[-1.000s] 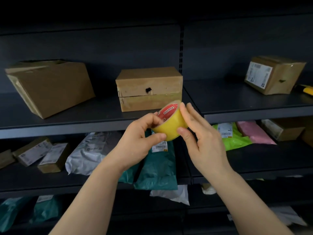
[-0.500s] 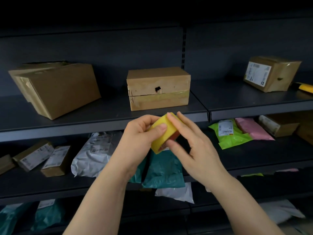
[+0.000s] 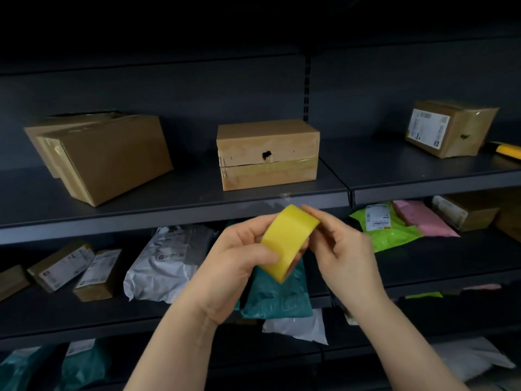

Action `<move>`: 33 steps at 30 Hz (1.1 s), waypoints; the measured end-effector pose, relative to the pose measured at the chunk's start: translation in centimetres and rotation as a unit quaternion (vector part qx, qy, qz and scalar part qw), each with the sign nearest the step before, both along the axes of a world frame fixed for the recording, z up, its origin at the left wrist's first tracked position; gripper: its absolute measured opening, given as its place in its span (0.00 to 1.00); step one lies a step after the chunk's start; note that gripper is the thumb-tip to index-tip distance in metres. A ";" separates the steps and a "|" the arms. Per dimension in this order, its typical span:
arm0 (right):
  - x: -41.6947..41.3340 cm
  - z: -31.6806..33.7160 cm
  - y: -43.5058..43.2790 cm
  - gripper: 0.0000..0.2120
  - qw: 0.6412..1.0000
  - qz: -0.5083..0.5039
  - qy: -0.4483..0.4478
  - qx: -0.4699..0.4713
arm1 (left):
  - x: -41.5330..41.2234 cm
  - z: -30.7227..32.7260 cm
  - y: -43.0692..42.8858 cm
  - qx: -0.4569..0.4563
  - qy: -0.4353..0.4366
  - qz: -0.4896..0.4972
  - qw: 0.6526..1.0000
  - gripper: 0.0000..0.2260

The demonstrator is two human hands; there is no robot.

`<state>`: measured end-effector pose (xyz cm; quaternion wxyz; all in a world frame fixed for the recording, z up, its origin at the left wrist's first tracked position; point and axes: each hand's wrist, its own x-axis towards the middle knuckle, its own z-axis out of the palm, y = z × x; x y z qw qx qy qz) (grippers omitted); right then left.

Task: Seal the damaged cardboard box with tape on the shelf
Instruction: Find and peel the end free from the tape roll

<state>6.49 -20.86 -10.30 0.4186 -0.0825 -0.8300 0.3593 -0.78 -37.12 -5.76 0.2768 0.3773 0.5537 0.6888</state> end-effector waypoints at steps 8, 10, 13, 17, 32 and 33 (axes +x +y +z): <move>0.2 -1.3 -0.5 0.27 0.998 0.028 -0.061 -0.015 | 0.4 -1.1 0.0 -0.043 -0.002 0.038 0.998 0.22; 0.7 -0.8 -1.1 0.32 0.998 0.036 -0.029 0.037 | 0.5 -1.4 0.0 -0.060 -0.003 0.049 0.997 0.20; 1.0 -1.1 -1.5 0.32 0.993 0.018 0.013 0.120 | 0.9 -1.6 0.1 -0.076 0.000 0.061 0.995 0.17; 1.0 -1.5 -1.9 0.28 0.996 -0.004 0.019 0.087 | 1.0 -1.4 -0.1 -0.075 -0.016 0.068 0.995 0.18; 0.5 -2.7 -3.0 0.16 0.904 0.139 -0.016 -0.403 | 1.2 -1.2 -1.3 -0.050 -0.007 0.020 0.999 0.22; 0.5 -2.8 -3.1 0.14 0.895 0.145 -0.022 -0.421 | 1.1 -1.3 -1.3 -0.051 -0.008 0.023 0.998 0.22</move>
